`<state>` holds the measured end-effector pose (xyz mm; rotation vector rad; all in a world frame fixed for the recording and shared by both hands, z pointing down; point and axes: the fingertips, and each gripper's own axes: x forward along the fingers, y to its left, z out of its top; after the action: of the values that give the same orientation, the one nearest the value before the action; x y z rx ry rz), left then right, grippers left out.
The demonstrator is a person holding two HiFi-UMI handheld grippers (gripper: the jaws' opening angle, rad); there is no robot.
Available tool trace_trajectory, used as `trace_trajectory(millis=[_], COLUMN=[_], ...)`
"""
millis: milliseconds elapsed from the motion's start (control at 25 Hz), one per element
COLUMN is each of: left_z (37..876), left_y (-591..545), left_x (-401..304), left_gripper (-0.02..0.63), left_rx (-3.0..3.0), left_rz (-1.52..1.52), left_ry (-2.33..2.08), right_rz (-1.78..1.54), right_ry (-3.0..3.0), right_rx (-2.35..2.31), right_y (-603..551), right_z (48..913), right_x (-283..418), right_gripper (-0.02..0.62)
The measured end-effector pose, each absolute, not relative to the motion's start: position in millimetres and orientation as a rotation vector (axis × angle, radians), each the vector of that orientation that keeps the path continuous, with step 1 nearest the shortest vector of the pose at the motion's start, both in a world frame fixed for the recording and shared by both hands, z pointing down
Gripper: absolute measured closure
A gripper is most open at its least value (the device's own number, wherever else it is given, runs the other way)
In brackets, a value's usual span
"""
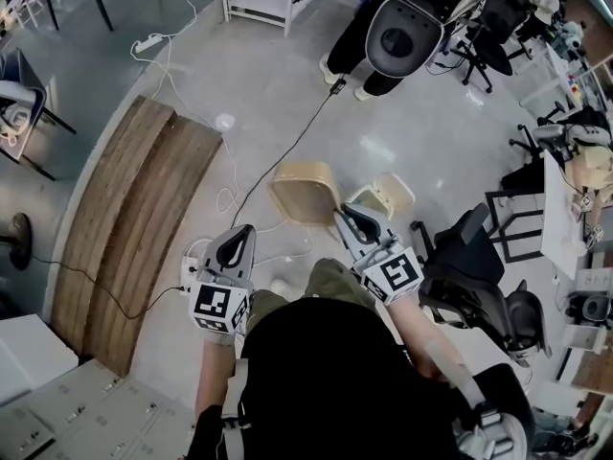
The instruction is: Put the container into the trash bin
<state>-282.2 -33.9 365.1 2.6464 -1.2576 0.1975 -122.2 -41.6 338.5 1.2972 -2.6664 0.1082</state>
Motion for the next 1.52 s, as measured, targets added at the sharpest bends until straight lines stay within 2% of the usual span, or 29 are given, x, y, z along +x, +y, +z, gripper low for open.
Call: trace_trajectory(millis=[920, 1520], left_z=[374.6, 415.3], left_y=[-81.2, -79.8], left_x=[-120.0, -51.0], left_gripper=[0.598, 0.598], left_rx=[2.76, 2.727], left_rz=[0.298, 0.462], left_ry=[-0.903, -0.749], right_rz=[0.273, 0.478], right_ry=[-2.447, -2.306], right_rx=[1.647, 1.767], right_y=[-46.0, -29.3], right_z=[365.4, 437.7], right_x=[56.0, 134.4], right_gripper=[0.546, 0.546])
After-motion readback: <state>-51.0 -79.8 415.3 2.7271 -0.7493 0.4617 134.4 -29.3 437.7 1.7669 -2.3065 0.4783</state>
